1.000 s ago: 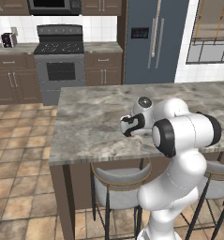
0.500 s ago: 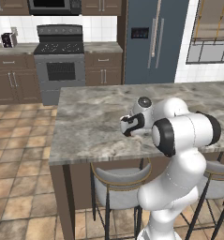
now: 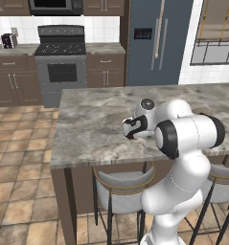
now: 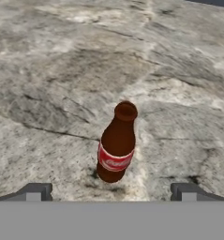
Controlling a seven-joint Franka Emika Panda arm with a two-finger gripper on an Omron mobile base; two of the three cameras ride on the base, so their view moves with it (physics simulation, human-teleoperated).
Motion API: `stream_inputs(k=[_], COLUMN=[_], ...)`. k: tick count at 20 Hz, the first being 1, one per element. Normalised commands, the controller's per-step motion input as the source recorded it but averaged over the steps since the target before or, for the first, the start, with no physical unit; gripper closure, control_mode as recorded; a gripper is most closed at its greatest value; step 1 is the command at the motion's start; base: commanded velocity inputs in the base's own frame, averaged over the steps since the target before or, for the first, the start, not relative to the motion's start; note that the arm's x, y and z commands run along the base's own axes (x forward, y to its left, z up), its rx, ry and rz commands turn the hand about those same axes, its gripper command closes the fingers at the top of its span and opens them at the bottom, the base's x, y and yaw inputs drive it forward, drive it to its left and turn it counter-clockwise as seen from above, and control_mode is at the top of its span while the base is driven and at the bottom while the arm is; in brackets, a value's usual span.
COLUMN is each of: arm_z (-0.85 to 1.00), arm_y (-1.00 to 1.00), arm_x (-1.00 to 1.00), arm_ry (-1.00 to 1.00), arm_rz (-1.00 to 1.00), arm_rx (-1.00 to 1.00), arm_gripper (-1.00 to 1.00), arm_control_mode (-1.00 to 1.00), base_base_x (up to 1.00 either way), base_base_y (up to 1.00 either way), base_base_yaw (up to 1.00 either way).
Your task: Place the large bottle from the dining counter next to the other large bottle outside the sink, and place the small bottle from the dining counter next to the other small bottle inside the sink.
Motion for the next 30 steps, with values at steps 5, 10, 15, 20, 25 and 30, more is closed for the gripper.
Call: stream_inputs(k=[5,10,15,20,25,30], arm_z=[-0.05,-0.10,-0.06,-0.02,0.00,0.00], arm_y=[0.00,0.00,0.00,0.00,-0.03,-0.06], arm_x=[0.04,0.10,0.05,0.04,0.10,0.16], arm_ry=[0.00,0.00,0.00,0.00,0.00,0.00], arm_rz=[0.00,0.00,0.00,0.00,-0.01,-0.01], arm_rx=[0.00,0.00,0.00,0.00,0.00,0.00], arm_gripper=[-1.00,-1.00,-1.00,-1.00,-1.00,-1.00], arm_control_mode=[-1.00,-1.00,-1.00,-1.00,-1.00,-1.00], base_base_x=[0.00,0.00,0.00,0.00,0.00,0.00], base_base_y=[0.00,0.00,0.00,0.00,0.00,0.00], base_base_yaw=[0.00,0.00,0.00,0.00,0.00,0.00])
